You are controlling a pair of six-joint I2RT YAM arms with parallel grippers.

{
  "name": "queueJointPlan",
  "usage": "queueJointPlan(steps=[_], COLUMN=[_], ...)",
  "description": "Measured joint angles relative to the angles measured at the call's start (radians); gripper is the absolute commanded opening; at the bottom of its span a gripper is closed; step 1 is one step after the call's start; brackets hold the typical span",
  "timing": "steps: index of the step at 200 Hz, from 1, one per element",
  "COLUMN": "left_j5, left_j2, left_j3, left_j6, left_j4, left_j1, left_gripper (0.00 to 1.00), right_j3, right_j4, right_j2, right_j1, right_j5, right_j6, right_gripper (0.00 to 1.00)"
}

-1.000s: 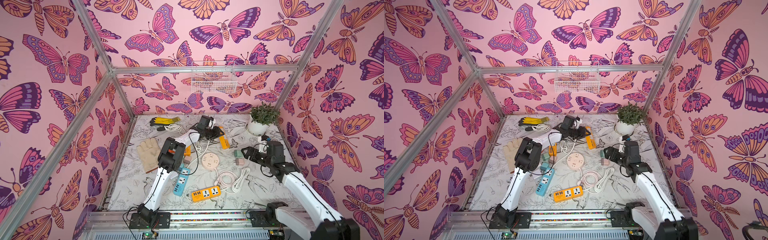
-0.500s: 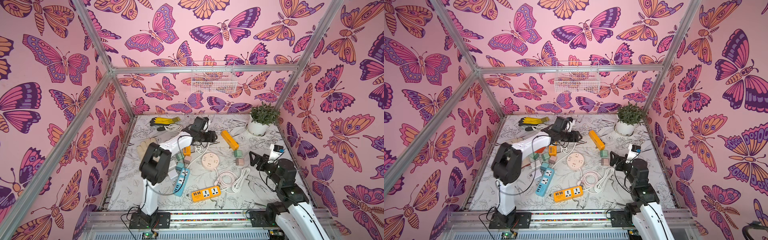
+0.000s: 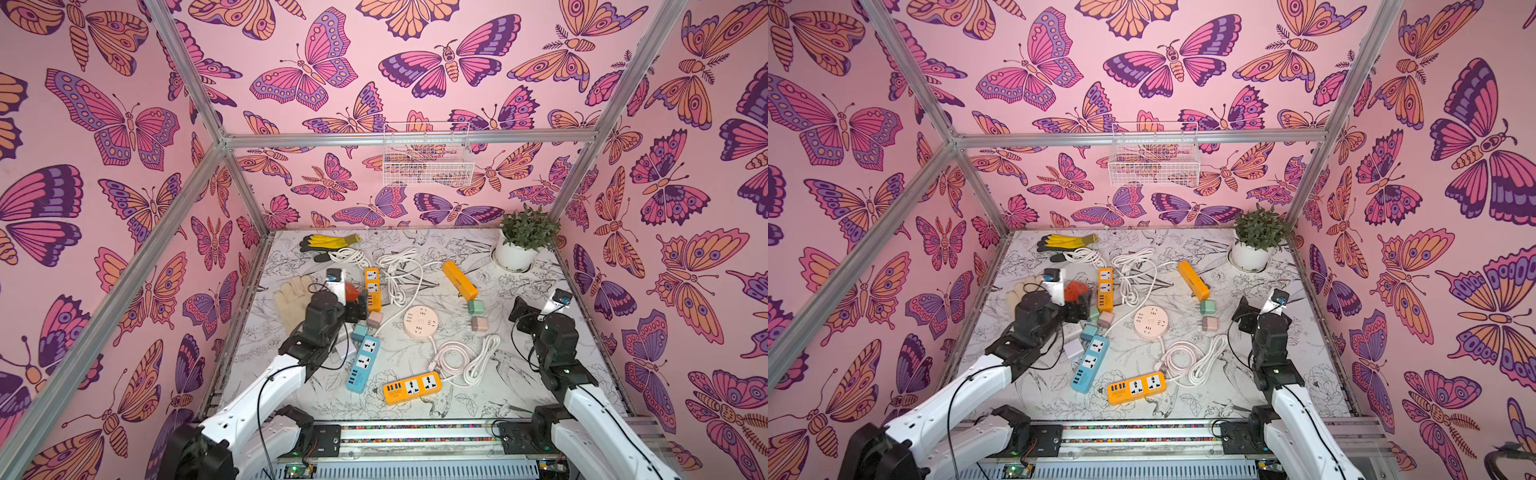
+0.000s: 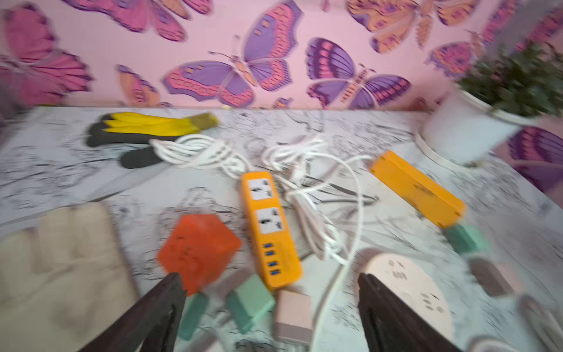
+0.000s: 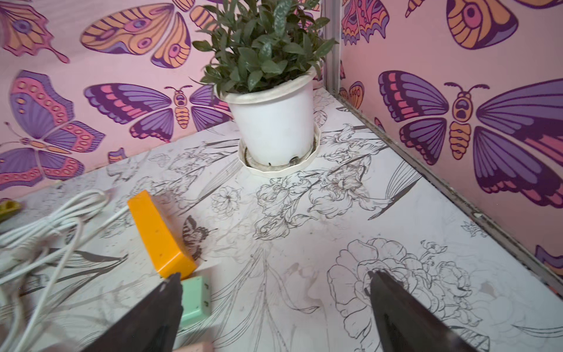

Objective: Pull the plug off the socket
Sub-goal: Place the plug at the center of the board, then reset both arms

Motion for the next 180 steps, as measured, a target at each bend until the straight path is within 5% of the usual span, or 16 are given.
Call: queueJointPlan(steps=[42, 92, 136, 180], left_j5=[-0.117, -0.155, -0.020, 0.095], left_j2=[-0.081, 0.146, 0.574, 0.577], left_j3=[-0.112, -0.157, -0.180, -0.158], left_j6=[0.023, 0.100, 0.179, 0.197], left_j4=[0.071, 0.222, 0.588, 0.645], left_j1=[0.150, 0.260, 0.350, 0.385], left_gripper=[0.97, 0.98, 1.00, 1.00], right_j3=[0.037, 0.062, 0.082, 0.088], right_j4=[0.154, 0.521, 0.580, 0.599], right_j2=[0.308, 0.718, 0.732, 0.732], right_j1=[-0.029, -0.069, -0.096, -0.096], right_j5=[0.033, -0.060, -0.108, -0.106], right_j6=[-0.072, -0.215, -0.235, -0.233], right_gripper=[0.99, 0.99, 0.99, 0.99])
